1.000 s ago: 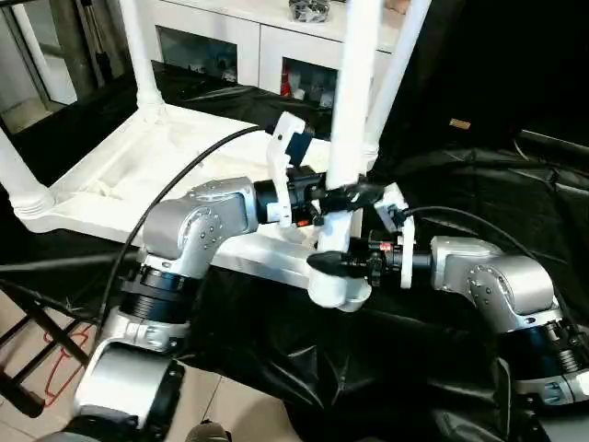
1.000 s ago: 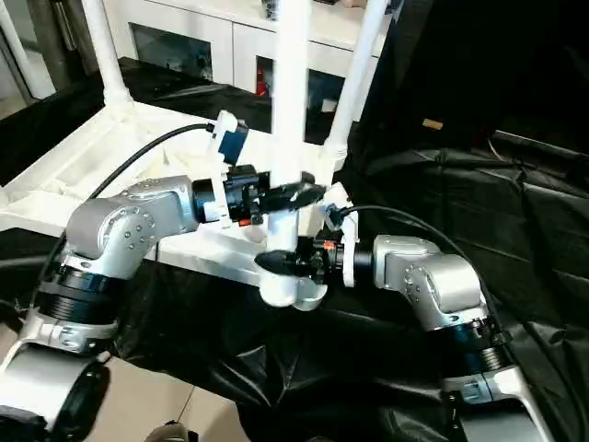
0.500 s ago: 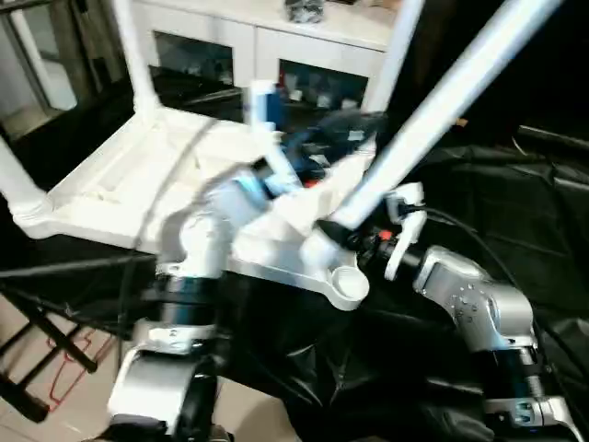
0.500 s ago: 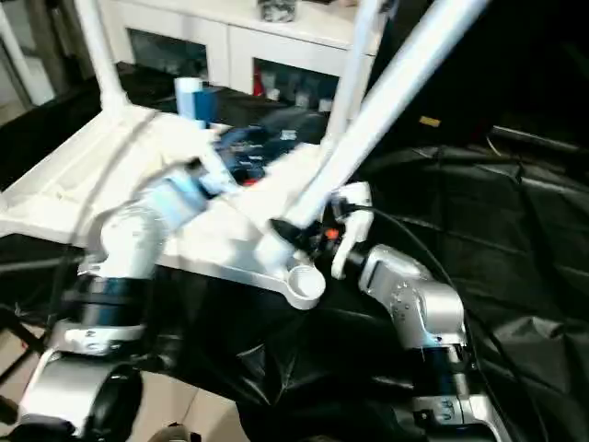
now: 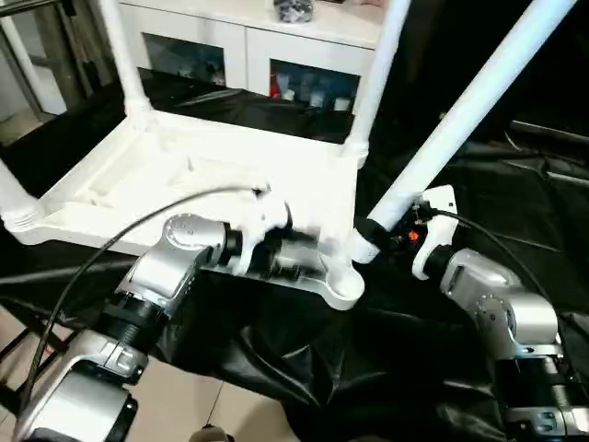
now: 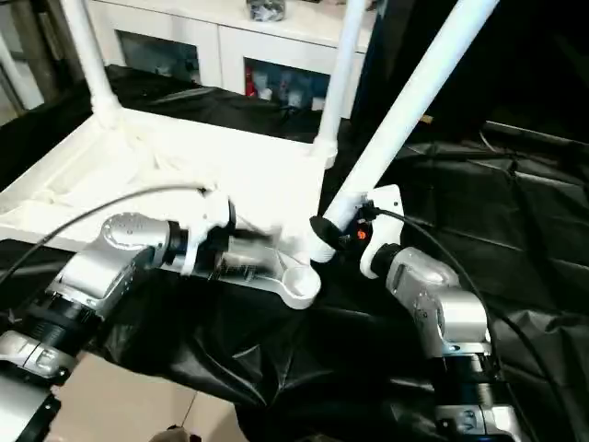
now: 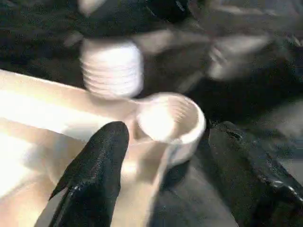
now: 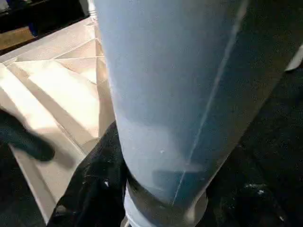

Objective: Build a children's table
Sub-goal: Pick table leg, then insert table leg to table base

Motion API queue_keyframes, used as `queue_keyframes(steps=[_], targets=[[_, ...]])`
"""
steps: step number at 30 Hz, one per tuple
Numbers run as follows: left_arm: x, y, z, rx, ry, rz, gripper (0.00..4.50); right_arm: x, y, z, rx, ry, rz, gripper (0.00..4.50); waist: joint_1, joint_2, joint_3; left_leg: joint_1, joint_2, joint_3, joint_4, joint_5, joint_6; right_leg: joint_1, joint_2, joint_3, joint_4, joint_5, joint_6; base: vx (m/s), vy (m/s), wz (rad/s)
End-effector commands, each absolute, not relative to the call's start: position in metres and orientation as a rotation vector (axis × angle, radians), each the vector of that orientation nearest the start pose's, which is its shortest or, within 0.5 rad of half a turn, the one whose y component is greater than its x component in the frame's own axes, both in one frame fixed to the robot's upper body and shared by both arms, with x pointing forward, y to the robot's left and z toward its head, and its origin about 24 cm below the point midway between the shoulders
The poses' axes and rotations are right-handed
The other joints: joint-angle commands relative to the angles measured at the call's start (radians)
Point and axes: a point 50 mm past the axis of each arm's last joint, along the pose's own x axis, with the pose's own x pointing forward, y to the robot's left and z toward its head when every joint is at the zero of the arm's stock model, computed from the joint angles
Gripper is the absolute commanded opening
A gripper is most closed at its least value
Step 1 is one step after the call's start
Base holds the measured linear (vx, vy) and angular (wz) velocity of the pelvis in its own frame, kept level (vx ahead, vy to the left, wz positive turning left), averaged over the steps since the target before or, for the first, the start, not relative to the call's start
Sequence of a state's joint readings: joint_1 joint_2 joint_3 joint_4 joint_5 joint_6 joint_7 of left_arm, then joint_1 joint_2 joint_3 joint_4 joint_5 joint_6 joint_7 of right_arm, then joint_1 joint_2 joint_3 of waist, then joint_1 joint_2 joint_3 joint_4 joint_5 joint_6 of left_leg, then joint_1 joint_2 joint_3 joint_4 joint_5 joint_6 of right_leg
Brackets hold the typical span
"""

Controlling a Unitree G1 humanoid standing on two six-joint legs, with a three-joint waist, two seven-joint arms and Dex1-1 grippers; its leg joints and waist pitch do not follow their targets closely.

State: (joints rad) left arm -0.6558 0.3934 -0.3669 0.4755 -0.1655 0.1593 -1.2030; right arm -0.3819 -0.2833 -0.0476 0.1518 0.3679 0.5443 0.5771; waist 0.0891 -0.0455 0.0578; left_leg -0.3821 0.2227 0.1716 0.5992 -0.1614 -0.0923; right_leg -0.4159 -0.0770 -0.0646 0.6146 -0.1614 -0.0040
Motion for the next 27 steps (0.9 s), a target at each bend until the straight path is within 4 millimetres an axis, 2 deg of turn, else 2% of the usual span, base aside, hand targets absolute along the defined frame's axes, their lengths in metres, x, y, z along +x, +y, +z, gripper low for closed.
queue_keyframes(steps=[1,2,4,5,7,8,9,10,11,13,14,15,16,21,24,26,27], targets=[[0.323,0.109,0.086,0.435,0.323,-1.467,3.13,0.313,-0.163,0.093,0.141,0.245,0.651,1.88,-0.004,0.009,-0.074,0.023,0.001,0.009,-0.074,-0.229,-0.031,0.053,-0.048,0.039,-0.073,-0.251,-0.153,0.0,0.0,0.0],[0.325,0.112,0.081,0.472,0.349,-1.497,2.86,0.311,-0.163,0.094,0.128,0.253,0.676,1.88,-0.004,0.01,-0.075,0.023,0.0,0.008,-0.074,-0.231,-0.032,0.055,-0.048,0.039,-0.075,-0.251,-0.144,0.0,0.0,0.0],[0.327,0.113,0.08,0.485,0.365,-1.509,2.86,0.308,-0.163,0.095,0.122,0.258,0.694,1.88,-0.004,0.008,-0.075,0.023,-0.001,0.008,-0.074,-0.231,-0.03,0.056,-0.049,0.04,-0.075,-0.251,-0.144,0.0,0.0,0.0],[0.328,0.114,0.079,0.492,0.372,-1.513,2.79,0.307,-0.163,0.096,0.12,0.262,0.707,1.88,-0.003,0.012,-0.075,0.024,0.0,0.008,-0.074,-0.233,-0.03,0.056,-0.049,0.04,-0.074,-0.25,-0.146,0.0,0.0,0.0],[0.332,0.115,0.078,0.506,0.384,-1.501,2.66,0.304,-0.164,0.097,0.113,0.266,0.722,1.88,-0.003,0.012,-0.075,0.022,0.0,0.008,-0.073,-0.228,-0.031,0.057,-0.05,0.04,-0.073,-0.232,-0.155,0.0,0.0,0.0],[0.334,0.115,0.077,0.53,0.383,-1.487,2.53,0.304,-0.165,0.097,0.112,0.268,0.724,1.88,-0.001,0.023,-0.077,0.024,0.002,0.006,-0.072,-0.23,-0.033,0.057,-0.052,0.04,-0.068,-0.218,-0.17,0.0,0.0,0.0],[0.338,0.116,0.076,0.559,0.384,-1.464,2.45,0.302,-0.166,0.097,0.11,0.272,0.728,1.88,-0.004,0.017,-0.075,0.022,-0.001,0.008,-0.072,-0.235,-0.027,0.056,-0.047,0.04,-0.077,-0.224,-0.165,0.0,0.0,0.0],[0.339,0.116,0.075,0.566,0.387,-1.458,2.41,0.301,-0.166,0.098,0.109,0.273,0.73,1.88,-0.003,0.02,-0.078,0.024,0.0,0.006,-0.071,-0.232,-0.03,0.059,-0.048,0.04,-0.07,-0.201,-0.172,0.0,0.0,0.0],[0.34,0.116,0.074,0.572,0.393,-1.457,2.41,0.3,-0.166,0.098,0.106,0.276,0.734,1.88,-0.003,0.017,-0.078,0.023,-0.001,0.007,-0.071,-0.235,-0.028,0.059,-0.048,0.039,-0.072,-0.201,-0.171,0.0,0.0,0.0],[0.341,0.116,0.072,0.554,0.41,-1.467,2.2,0.298,-0.166,0.098,0.104,0.281,0.742,1.88,-0.002,0.02,-0.078,0.023,0.0,0.006,-0.071,-0.231,-0.027,0.061,-0.05,0.04,-0.07,-0.191,-0.179,0.0,0.0,0.0],[0.341,0.115,0.071,0.544,0.414,-1.472,2.01,0.297,-0.166,0.098,0.103,0.282,0.746,1.88,-0.002,0.016,-0.079,0.022,0.0,0.007,-0.07,-0.226,-0.024,0.062,-0.05,0.04,-0.069,-0.179,-0.191,0.0,0.0,0.0],[0.341,0.115,0.071,0.541,0.415,-1.477,2.01,0.296,-0.166,0.099,0.103,0.284,0.748,1.88,-0.002,0.016,-0.08,0.022,0.0,0.007,-0.069,-0.225,-0.023,0.063,-0.051,0.04,-0.068,-0.178,-0.194,0.0,0.0,0.0],[0.342,0.116,0.07,0.54,0.423,-1.477,1.9,0.295,-0.166,0.099,0.098,0.288,0.752,1.88,-0.001,0.019,-0.079,0.023,0.001,0.007,-0.069,-0.228,-0.022,0.063,-0.051,0.04,-0.069,-0.184,-0.196,0.0,0.0,0.0],[0.343,0.121,0.061,0.594,0.501,-1.456,1.5,0.293,-0.166,0.099,0.093,0.295,0.757,1.88,-0.004,0.017,-0.075,0.024,0.001,0.005,-0.072,-0.261,-0.024,0.062,-0.052,0.038,-0.078,-0.25,-0.179,0.0,0.0,0.0],[0.345,0.121,0.059,0.576,0.51,-1.435,1.3,0.293,-0.166,0.1,0.094,0.295,0.76,1.88,-0.004,0.017,-0.072,0.027,0.0,0.005,-0.073,-0.282,-0.026,0.06,-0.052,0.038,-0.083,-0.292,-0.173,0.0,0.0,0.0],[0.347,0.121,0.058,0.565,0.529,-1.418,1.12,0.292,-0.165,0.1,0.093,0.298,0.765,1.88,-0.005,0.011,-0.069,0.032,0.0,0.004,-0.075,-0.311,-0.028,0.058,-0.054,0.037,-0.091,-0.353,-0.163,0.0,0.0,0.0],[0.347,0.122,0.058,0.564,0.544,-1.406,1.03,0.292,-0.165,0.1,0.092,0.3,0.767,1.88,-0.003,0.013,-0.068,0.034,0.001,0.003,-0.076,-0.313,-0.027,0.057,-0.055,0.037,-0.092,-0.365,-0.16,0.0,0.0,0.0]])
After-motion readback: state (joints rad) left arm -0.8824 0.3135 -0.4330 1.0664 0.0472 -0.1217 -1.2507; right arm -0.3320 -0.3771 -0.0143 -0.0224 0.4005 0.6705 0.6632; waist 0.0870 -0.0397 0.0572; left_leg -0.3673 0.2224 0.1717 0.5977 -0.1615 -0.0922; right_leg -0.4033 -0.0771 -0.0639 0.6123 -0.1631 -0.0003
